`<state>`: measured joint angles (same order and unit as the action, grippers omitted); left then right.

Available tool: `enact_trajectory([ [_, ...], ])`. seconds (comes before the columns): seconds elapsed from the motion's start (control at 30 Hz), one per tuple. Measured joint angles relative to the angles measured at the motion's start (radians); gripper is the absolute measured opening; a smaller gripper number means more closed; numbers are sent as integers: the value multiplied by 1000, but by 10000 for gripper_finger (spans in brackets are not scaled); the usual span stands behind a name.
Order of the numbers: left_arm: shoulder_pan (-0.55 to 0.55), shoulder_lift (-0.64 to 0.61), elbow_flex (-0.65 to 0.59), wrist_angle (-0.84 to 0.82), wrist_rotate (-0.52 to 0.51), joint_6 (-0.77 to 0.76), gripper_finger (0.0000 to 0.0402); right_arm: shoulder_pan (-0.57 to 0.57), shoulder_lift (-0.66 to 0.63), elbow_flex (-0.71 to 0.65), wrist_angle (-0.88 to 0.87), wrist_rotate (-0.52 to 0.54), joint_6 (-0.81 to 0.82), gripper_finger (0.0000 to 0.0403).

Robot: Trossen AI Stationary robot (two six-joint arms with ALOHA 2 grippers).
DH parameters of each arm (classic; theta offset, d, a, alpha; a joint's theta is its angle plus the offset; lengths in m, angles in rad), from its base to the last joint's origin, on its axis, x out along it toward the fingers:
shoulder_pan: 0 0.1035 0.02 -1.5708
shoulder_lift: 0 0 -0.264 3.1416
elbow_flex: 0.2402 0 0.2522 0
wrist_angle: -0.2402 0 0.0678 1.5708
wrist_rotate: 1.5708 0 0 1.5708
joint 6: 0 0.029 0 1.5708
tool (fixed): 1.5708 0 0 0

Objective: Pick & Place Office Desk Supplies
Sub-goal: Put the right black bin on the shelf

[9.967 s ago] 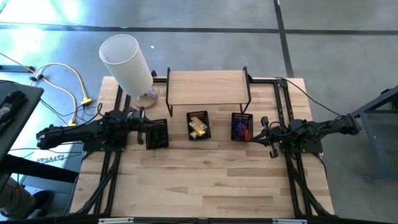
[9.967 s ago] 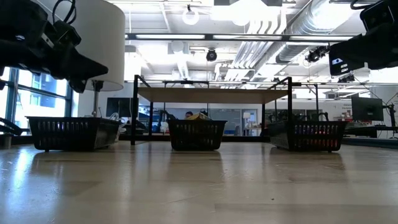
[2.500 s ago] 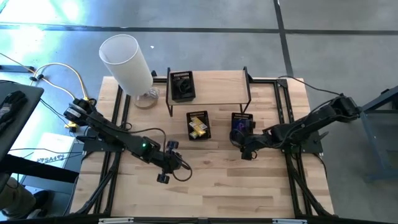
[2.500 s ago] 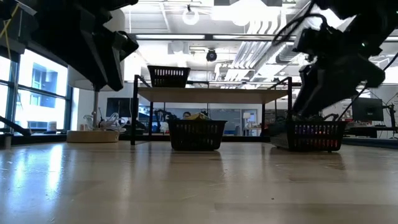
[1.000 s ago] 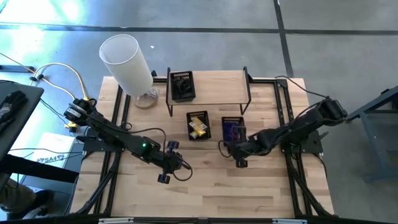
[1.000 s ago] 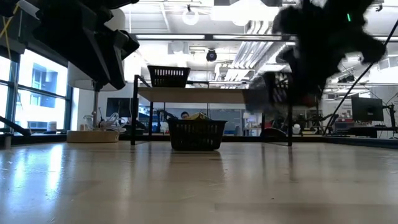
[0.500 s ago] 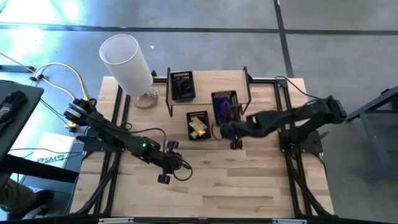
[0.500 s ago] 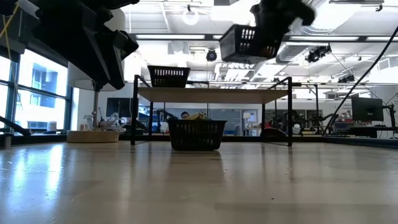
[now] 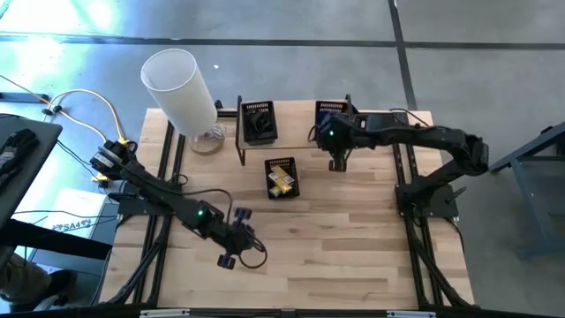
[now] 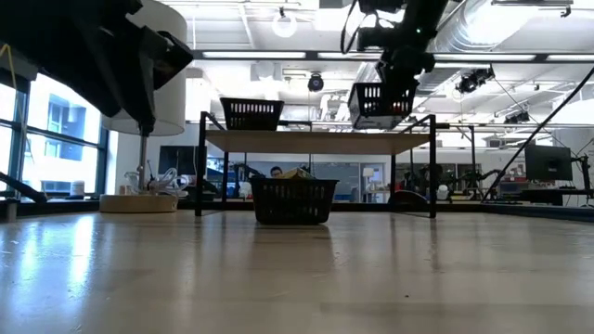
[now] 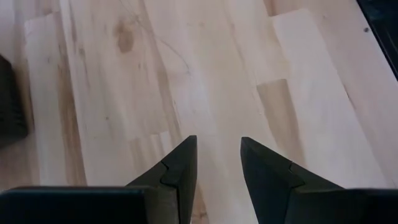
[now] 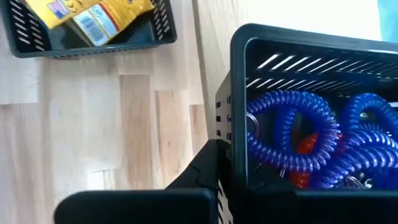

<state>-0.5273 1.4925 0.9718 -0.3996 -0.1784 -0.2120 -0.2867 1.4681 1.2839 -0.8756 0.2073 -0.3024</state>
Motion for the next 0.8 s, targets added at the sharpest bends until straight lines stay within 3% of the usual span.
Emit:
enact_trajectory([
  [0.23,-15,0,0,-2,-1,28,117,-76,31,0,-18,-34,-2,3],
  [0.8,-19,0,-1,-16,-2,20,117,-93,62,0,-7,1,25,13],
])
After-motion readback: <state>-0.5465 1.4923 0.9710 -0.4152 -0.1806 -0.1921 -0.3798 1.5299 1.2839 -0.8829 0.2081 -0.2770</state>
